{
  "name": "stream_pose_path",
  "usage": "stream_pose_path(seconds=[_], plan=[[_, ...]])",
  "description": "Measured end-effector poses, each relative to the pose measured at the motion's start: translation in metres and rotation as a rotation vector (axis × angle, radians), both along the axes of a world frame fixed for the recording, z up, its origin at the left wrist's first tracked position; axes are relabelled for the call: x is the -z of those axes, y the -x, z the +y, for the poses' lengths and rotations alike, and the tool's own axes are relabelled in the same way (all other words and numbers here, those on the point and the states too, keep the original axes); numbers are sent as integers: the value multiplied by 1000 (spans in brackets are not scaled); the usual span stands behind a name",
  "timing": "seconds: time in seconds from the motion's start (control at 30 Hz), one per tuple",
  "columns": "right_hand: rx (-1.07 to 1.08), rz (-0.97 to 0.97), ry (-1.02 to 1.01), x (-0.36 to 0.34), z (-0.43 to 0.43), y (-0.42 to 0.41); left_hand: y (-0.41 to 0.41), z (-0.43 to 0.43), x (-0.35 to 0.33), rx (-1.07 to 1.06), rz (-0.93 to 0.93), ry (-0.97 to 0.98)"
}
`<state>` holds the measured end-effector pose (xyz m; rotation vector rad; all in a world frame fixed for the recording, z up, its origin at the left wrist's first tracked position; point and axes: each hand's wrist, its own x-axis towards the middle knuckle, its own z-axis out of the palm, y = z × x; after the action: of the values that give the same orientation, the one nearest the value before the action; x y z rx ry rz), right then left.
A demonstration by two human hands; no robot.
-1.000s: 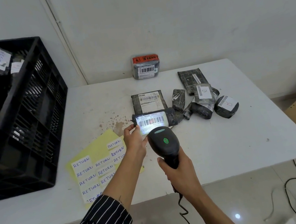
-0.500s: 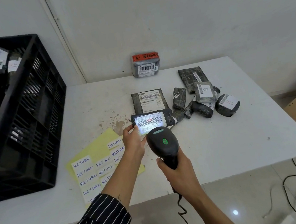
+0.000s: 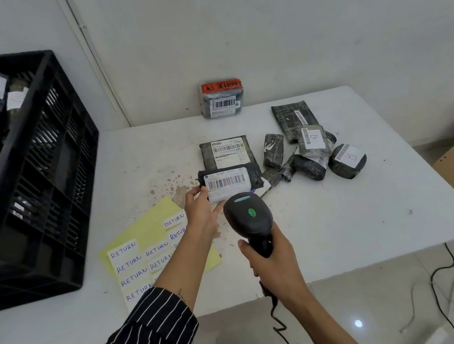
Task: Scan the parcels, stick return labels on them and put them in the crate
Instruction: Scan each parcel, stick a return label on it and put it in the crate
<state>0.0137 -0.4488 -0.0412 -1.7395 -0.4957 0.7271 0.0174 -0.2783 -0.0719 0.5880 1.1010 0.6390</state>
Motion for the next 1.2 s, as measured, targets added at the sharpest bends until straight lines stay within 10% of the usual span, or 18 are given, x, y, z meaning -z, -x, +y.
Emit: stream_pose_path(seconds=[0.67, 1.2], plan=[[24, -49, 32, 5, -2, -6, 0, 1, 0, 33, -15, 22], [94, -607, 790, 120, -19, -126, 34, -54, 66, 207, 288, 87]])
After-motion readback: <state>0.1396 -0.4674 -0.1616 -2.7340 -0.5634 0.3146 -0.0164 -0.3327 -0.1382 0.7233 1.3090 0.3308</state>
